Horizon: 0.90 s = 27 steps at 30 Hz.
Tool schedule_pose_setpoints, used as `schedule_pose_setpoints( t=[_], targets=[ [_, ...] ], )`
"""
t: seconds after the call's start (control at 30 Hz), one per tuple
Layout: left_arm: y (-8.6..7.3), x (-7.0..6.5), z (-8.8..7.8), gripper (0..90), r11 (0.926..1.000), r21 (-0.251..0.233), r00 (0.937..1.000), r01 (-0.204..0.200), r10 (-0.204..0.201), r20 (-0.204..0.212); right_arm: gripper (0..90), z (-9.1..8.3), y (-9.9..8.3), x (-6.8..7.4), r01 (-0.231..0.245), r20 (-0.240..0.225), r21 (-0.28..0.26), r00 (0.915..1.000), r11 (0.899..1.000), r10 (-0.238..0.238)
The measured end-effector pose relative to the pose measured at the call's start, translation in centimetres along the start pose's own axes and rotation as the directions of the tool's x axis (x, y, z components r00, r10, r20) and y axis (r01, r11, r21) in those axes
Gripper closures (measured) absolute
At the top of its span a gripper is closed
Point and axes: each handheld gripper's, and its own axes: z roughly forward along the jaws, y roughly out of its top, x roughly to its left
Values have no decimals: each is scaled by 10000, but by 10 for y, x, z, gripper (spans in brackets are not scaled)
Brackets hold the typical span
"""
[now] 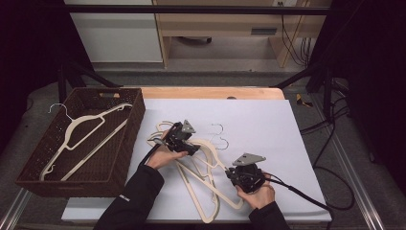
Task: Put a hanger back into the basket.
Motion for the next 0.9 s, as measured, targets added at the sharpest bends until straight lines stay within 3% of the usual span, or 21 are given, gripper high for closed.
schedule_pose_setpoints(
  t=[0.1, 0.33, 0.5, 0.6, 0.9],
  targets=[
    [0, 2, 2, 523, 10000, -1, 9999, -86, 86, 103, 797, 1, -1, -1, 110, -57, 2, 9999, 9999, -110],
    [1, 4, 6, 562, 9987, 117, 9983, -501, 497, 309, 796, 1, -1, -1, 236, -29, 4, 9997, 9997, -236],
    [1, 4, 8, 563, 9986, 133, 9981, -507, 502, 368, 796, 1, -1, -1, 348, -41, -12, 9994, 9994, -348],
    [1, 2, 5, 597, 9945, 363, 9951, -978, 972, 177, 796, 0, -1, -1, 372, -4, -43, 9993, 9993, -372],
    [2, -5, -15, 657, 9829, 354, 9834, -1807, 1812, -124, 795, 5, -3, -5, 504, -108, 344, 9987, 9981, -500]
  ],
)
